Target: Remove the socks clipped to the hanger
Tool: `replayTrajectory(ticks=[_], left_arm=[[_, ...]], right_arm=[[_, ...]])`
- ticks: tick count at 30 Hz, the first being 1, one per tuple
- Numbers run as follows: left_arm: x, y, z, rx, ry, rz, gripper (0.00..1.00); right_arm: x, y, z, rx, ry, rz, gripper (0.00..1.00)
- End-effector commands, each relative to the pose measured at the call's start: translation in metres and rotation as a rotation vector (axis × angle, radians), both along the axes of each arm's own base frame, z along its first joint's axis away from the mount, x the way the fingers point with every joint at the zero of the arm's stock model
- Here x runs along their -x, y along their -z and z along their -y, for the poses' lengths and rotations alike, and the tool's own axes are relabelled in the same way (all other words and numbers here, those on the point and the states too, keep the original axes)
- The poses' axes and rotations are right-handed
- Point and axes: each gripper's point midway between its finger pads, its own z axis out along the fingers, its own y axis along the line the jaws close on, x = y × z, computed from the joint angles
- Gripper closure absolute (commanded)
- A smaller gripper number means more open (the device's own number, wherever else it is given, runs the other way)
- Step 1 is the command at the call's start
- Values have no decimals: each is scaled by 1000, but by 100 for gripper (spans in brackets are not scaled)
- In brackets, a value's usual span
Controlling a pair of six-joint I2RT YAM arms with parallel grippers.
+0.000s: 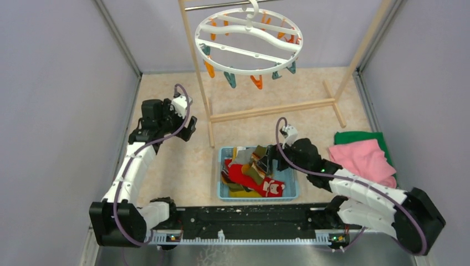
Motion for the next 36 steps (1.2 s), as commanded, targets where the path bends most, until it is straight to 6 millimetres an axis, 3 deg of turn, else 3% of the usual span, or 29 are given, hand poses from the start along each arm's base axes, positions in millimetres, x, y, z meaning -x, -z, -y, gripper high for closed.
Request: replayTrajectory(ticks=[1,6,9,14,18,21,24,30,33,36], left_arm=[[-17,-2,-7,84,-88,12,1],[-24,34,-14,154,-153,-54,1],[-32,56,-18,183,-207,-63,1],[-42,97,-23,214,-268,-65,1],[-46,112,-20,258,-273,-14,1],[-50,108,-19,277,-268,59,1],[-49,104,-11,299,-208,119,1],[-62,91,-20,292,-236,259,1],[-58,85,-21,305,-236,338,1],[-44,94,-18,308,-209,379,1]], right_arm=[[-26,-72,23,51,123,160,1],[-58,-110,85,88,423,238,1],[-83,-119,141,107,649,272,1],[-108,-105,233,207,1013,376,1],[-102,-84,285,266,1257,502,1],[-99,-74,303,305,1354,571,1],[-110,-62,311,346,1370,565,1],[-136,-49,315,435,1318,569,1],[-141,-36,318,432,1321,548,1],[-145,-33,311,436,1256,568,1]])
